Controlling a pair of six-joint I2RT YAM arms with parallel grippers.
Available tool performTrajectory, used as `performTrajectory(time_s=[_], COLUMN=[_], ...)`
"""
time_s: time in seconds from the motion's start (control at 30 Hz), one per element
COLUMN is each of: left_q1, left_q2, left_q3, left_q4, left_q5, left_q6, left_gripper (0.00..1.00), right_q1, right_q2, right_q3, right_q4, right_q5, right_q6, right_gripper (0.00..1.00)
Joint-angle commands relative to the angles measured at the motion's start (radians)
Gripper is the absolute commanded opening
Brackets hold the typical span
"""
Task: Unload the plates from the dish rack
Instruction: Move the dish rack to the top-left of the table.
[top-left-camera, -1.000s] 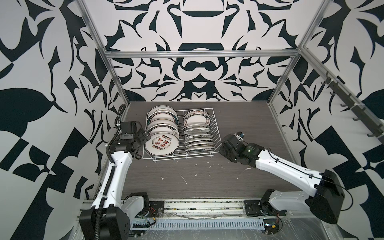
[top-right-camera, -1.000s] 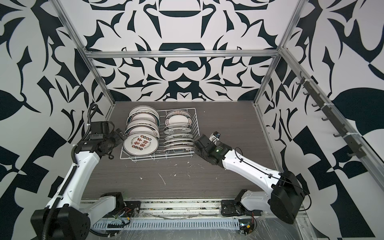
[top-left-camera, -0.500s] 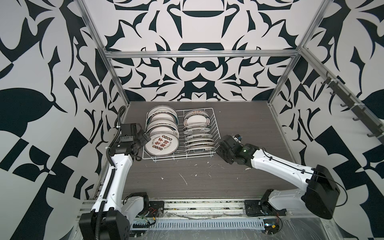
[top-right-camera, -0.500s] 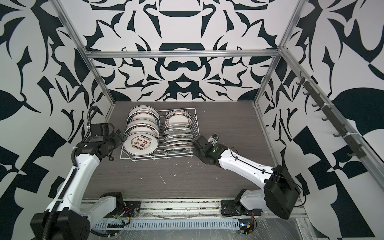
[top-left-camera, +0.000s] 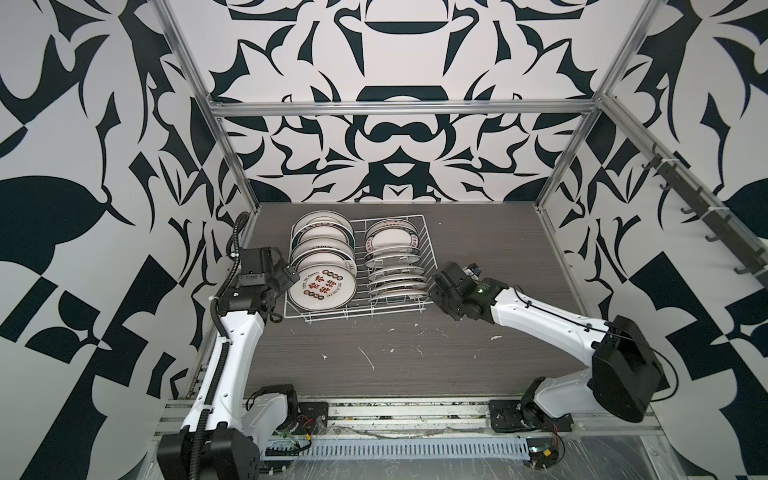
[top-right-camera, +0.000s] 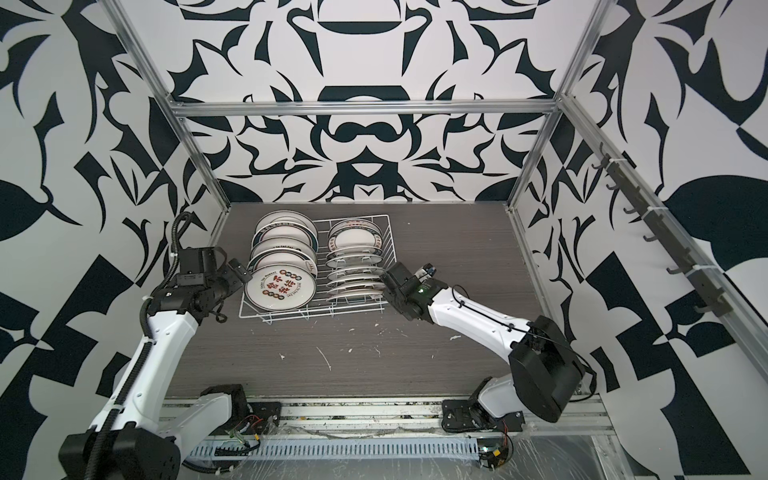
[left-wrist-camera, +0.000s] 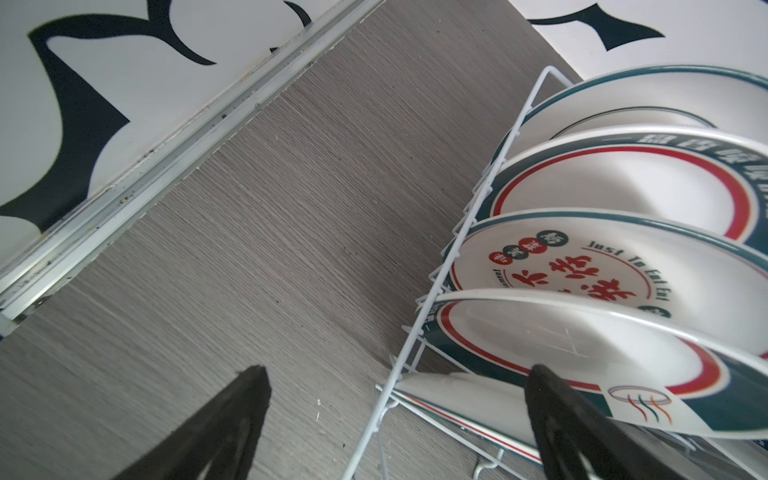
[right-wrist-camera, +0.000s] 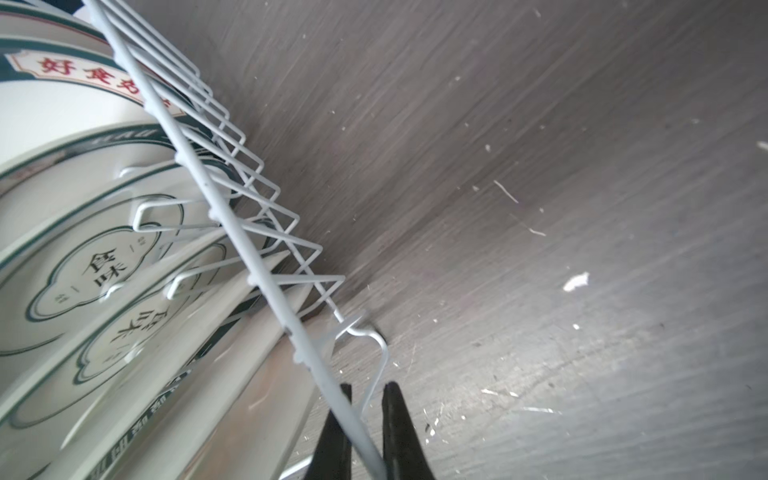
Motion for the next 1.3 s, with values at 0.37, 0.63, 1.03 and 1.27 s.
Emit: performTrajectory(time_s=[0.37,0.63,1.03,1.27], left_q1=[0.003,0.003,-0.002,-0.096], left_q2=[-0.043,-0.079,0.029,0.139], left_q3=[0.068,0.134,0.183,0.251], left_q4=[-0.052,-0.052,0.052,0.073], left_q5=[0.021,0.131,0.409,0.317], left_q6=[0.015,0.074,0.155,0.278], left_gripper=[0.99,0.99,0.99,0.99], right_q1=[-0.139,-0.235,-0.31,-0.312], right_q2=[0.222,0.461,0.792,0.897], right_q3=[0.287,0.552,0.981,1.149], right_q4=[0.05,0.048,-0.071,-0.168], right_q5=[-0.128,-0.239,-0.453,-0.561], right_q6=[-0.255,-0.383,-0.554,-0.654], right_gripper=[0.0,0.0,0.0,0.0])
